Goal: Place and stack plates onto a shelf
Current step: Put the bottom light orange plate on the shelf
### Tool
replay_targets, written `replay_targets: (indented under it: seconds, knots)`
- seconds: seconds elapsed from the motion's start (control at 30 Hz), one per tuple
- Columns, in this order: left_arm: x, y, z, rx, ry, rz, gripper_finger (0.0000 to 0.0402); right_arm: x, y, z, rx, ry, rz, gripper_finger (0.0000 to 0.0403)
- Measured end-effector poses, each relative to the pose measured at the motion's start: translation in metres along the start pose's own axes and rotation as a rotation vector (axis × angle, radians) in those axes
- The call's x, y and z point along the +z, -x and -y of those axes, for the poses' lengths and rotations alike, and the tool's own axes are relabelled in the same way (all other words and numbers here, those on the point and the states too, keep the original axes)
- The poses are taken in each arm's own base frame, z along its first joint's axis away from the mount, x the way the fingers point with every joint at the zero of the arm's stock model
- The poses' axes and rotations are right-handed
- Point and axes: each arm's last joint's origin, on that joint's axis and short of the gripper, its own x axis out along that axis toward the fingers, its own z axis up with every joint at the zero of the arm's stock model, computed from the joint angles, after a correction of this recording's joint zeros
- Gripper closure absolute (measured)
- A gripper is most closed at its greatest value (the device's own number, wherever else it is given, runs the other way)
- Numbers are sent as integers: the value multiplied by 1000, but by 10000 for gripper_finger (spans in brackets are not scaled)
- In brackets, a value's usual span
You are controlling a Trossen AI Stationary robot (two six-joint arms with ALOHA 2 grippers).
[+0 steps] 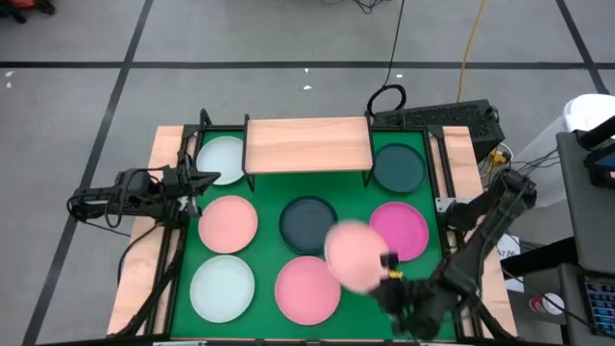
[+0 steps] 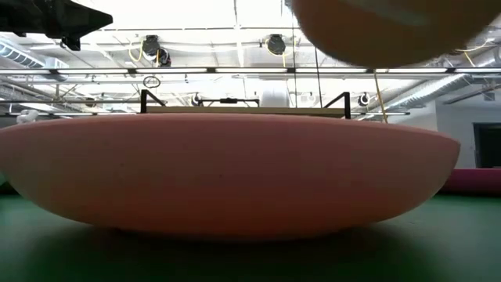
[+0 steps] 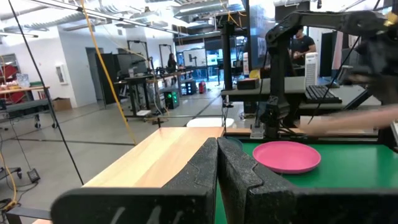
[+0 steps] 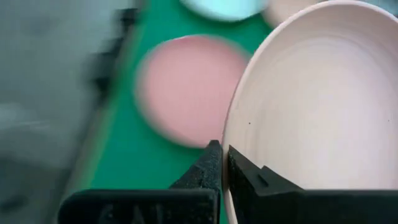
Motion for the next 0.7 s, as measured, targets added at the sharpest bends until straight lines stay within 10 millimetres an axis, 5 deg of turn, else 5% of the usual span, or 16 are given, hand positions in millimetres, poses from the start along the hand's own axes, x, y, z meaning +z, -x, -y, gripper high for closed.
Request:
replay_targets:
  seconds: [0.33,0.7]
  knots:
    - [0,0,0,0,0,0,389,32,-19,132,-414,180,-54,403]
    - [0,0,0,0,0,0,389,17,-43,276,-328,14,-173,403]
